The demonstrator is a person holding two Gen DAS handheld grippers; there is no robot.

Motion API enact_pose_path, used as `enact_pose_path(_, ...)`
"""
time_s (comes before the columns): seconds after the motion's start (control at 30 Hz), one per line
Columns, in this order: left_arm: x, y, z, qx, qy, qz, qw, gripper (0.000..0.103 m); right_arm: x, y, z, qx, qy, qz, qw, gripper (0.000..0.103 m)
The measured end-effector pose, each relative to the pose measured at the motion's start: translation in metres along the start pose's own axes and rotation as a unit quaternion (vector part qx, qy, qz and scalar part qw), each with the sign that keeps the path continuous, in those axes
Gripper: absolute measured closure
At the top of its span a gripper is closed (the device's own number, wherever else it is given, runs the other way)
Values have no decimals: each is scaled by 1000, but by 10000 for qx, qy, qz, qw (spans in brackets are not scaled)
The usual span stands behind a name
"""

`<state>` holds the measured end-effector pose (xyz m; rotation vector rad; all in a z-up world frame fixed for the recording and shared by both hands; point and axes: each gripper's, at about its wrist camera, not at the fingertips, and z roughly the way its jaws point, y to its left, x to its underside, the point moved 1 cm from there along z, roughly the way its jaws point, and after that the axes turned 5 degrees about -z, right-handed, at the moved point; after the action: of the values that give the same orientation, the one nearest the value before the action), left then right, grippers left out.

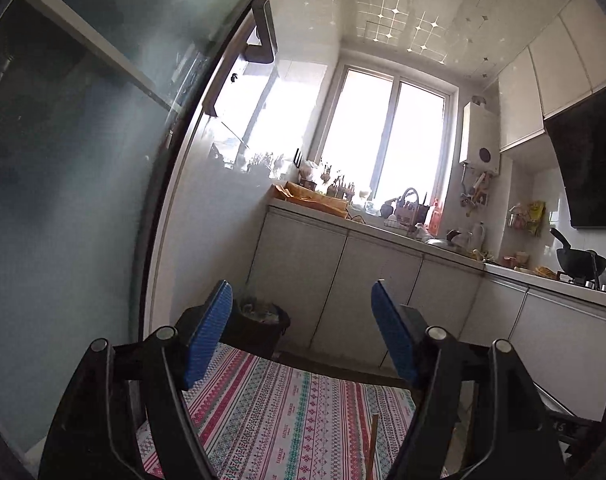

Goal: Organize utensils
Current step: 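Move the left gripper back to the chopstick pile on the cloth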

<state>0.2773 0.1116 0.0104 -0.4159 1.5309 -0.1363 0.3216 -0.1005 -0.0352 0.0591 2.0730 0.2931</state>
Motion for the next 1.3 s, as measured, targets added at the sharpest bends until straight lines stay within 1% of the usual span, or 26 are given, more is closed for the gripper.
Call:
enact_pose_path(0.03, 1, 0, -1, -15, 23, 8, 10000, 32, -1, 0, -9, 42, -137, -4, 9999, 61)
enact_pose_path(0.07, 1, 0, -1, -28, 58, 27, 10000, 30, -2, 1, -17, 90, -272, -21, 9996, 55)
enact_pose_path(0.1, 1, -1, -2, -35, 94, 46, 9999, 28, -3, 2, -26, 166, -393, -40, 9991, 44)
enact_pose_path(0.13, 1, -2, -3, -42, 125, 52, 9999, 24, -4, 2, -34, 216, -519, -37, 9984, 39)
enact_pose_path(0.17, 0, -4, -5, -47, 150, 61, 9999, 17, -3, 1, -44, 251, -659, -3, 9975, 27)
enact_pose_path(0.2, 0, -6, -5, -53, 167, 84, 9998, 14, -2, 0, -53, 279, -791, 44, 9965, 18)
enact_pose_path(0.23, 0, -8, -8, -40, 181, 119, 9998, 9, -2, -2, -61, 297, -904, 87, 9954, 15)
enact_pose_path(0.27, 0, -11, -12, 0, 195, 153, 9997, 7, -1, -4, -69, 326, -994, 122, 9944, 9)
enact_pose_path(0.3, 0, -14, -15, 50, 215, 198, 9996, 7, 0, -7, -77, 361, -1061, 159, 9936, 7)
enact_pose_path(0.4, 2, -28, -23, 220, 390, 441, 9980, 7, 9, -20, -97, 507, -1089, 254, 9924, 7)
enact_pose_path(0.5, 9, -45, -28, 557, 774, 629, 9935, 7, 28, -41, -113, 698, -930, 356, 9926, 7)
enact_pose_path(0.57, 19, -59, -28, 855, 1170, 865, 9857, 7, 47, -58, -123, 921, -793, 412, 9917, 7)
enact_pose_path(0.6, 26, -68, -28, 1024, 1404, 1015, 9795, 7, 58, -68, -126, 1043, -717, 443, 9910, 7)
enact_pose_path(0.67, 43, -87, -26, 1320, 1892, 1393, 9630, 7, 83, -88, -130, 1321, -455, 489, 9890, 7)
enact_pose_path(0.77, 72, -112, -23, 1828, 2623, 1806, 9301, 7, 123, -122, -134, 1622, 30, 641, 9847, 7)
enact_pose_path(0.83, 94, -128, -18, 2120, 3202, 2017, 9010, 7, 147, -143, -134, 1739, 389, 787, 9808, 7)
enact_pose_path(0.93, 130, -151, -12, 2396, 3992, 2341, 8535, 7, 175, -172, -135, 1915, 689, 1176, 9720, 7)
enact_pose_path(0.97, 143, -157, -11, 2486, 4256, 2495, 8336, 7, 179, -182, -134, 1788, 796, 1409, 9705, 7)
enact_pose_path(1.0, 158, -165, -8, 2576, 4523, 2678, 8108, 7, 182, -190, -133, 1665, 859, 1588, 9694, 7)
enact_pose_path(1.03, 175, -171, -5, 2633, 4776, 2871, 7875, 7, 184, -196, -131, 1664, 922, 1669, 9675, 7)
enact_pose_path(1.07, 192, -177, -2, 2638, 4999, 3041, 7668, 7, 186, -201, -128, 1683, 990, 1751, 9650, 7)
enact_pose_path(1.13, 228, -185, 9, 2625, 5566, 3267, 7173, 7, 190, -210, -123, 1509, 1157, 2056, 9600, 7)
enact_pose_path(1.17, 246, -187, 15, 2569, 5799, 3306, 6989, 7, 193, -214, -119, 1394, 1246, 2196, 9575, 7)
enact_pose_path(1.2, 262, -188, 21, 2460, 5963, 3304, 6890, 7, 195, -218, -116, 1326, 1328, 2308, 9547, 7)
enact_pose_path(1.27, 294, -191, 36, 2243, 6438, 3174, 6592, 7, 200, -221, -111, 1214, 1431, 2450, 9512, 7)
enact_pose_path(1.3, 308, -193, 40, 2130, 6621, 3105, 6480, 7, 201, -222, -110, 1165, 1476, 2491, 9501, 7)
